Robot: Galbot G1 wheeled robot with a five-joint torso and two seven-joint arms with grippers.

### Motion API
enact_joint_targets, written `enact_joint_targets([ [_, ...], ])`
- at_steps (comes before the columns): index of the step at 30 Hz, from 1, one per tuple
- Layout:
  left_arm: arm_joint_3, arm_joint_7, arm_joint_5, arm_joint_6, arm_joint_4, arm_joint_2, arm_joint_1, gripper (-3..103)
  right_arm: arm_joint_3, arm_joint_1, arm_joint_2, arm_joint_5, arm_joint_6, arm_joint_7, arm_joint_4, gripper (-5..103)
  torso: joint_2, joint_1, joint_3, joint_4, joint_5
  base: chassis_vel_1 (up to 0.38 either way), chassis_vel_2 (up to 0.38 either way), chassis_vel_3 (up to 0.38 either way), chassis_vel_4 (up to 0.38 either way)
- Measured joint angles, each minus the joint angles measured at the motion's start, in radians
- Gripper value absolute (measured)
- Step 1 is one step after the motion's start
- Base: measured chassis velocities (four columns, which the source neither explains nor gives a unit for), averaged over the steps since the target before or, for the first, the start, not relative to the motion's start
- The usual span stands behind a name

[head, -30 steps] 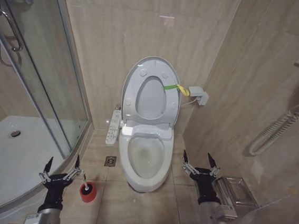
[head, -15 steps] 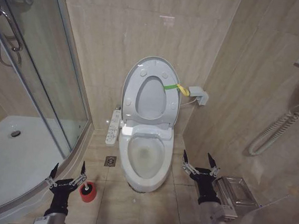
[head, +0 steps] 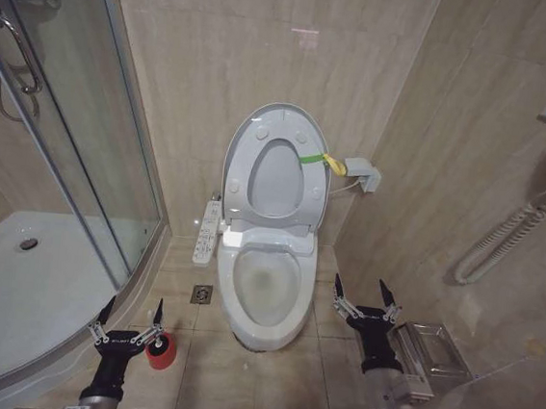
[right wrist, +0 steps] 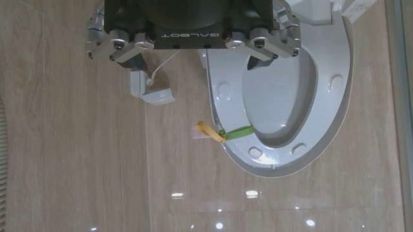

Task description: Open the toilet lid, clean the toilet bowl with a toilet brush, close the toilet lid, and flush.

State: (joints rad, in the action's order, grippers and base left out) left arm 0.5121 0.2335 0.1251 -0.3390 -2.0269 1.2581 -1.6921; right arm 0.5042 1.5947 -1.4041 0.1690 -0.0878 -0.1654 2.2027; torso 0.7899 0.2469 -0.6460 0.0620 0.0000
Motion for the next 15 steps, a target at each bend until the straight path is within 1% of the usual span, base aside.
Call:
enact_joint_targets([
  [7,0.005,0.004,-0.004,0.021,-0.038,-0.005,-0.004,100,0.0,0.0,0.0,0.0,0.0,0.0,0.0,100,0.0,0.0,0.0,0.0,0.0,0.0,0.0,0.0,0.0],
  [15,0.009,0.005,-0.012,0.022,-0.04,-0.009,-0.004,100,0.0,0.0,0.0,0.0,0.0,0.0,0.0,100,0.0,0.0,0.0,0.0,0.0,0.0,0.0,0.0,0.0],
])
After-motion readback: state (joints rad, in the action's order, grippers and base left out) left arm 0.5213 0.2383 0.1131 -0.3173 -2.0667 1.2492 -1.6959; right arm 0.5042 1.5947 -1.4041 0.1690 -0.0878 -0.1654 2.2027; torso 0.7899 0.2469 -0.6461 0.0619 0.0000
